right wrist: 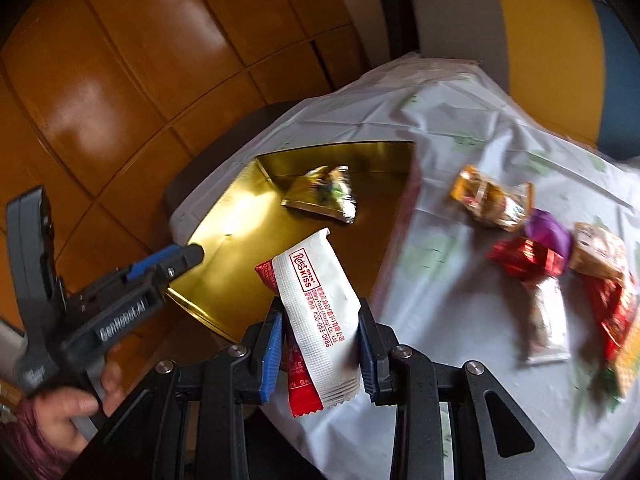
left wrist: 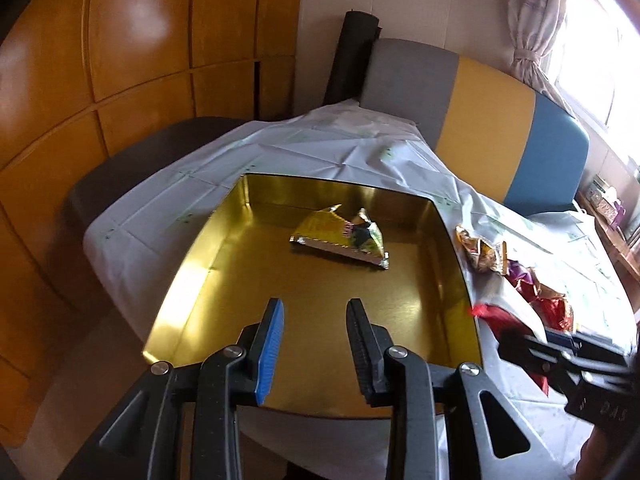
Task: Organize snacks
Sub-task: 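Lower the white bar into the tin and open the right gripper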
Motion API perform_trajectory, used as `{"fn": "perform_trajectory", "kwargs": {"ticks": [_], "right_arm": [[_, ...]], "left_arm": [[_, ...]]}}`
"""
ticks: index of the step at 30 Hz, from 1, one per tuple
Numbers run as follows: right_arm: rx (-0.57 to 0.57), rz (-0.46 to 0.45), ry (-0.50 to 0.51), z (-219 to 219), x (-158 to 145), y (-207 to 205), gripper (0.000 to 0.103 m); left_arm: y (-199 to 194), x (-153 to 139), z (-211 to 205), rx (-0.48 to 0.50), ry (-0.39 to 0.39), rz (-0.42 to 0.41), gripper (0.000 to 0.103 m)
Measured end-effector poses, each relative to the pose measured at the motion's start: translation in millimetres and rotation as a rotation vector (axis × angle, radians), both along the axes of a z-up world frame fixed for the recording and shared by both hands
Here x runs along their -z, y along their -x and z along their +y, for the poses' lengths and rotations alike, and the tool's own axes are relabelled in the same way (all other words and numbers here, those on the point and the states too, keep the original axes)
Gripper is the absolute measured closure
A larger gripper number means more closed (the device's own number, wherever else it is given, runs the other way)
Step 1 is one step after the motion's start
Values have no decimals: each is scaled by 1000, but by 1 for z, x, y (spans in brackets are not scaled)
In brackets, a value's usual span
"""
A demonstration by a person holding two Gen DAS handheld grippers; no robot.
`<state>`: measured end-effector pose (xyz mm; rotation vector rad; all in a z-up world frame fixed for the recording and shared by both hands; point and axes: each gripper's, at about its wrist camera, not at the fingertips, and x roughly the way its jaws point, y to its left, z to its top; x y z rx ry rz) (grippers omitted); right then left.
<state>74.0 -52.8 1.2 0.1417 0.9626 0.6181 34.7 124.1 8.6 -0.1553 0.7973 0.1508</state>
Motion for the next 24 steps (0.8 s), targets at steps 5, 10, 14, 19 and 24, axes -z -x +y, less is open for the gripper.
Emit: {"fn": "perform_trajectory", "kwargs": {"ticks": [5,10,14,19,24], "right_arm": [[-10,19,10,24,2,-14,70],[-3,33,24,38,3,-24,69],[2,43,27,46,6,-28,69],[4,46,46,54,10,-32,67],[13,50,65,58,17,-35,62]], "left_arm": [[7,1,8,-19,7,-2,70],[11,0,16,-34,9,-8,70],[11,3,22,-43,13,-1,70],[11,6,27,-55,18,7,70],[10,9,29,-58,20,17,70]]}}
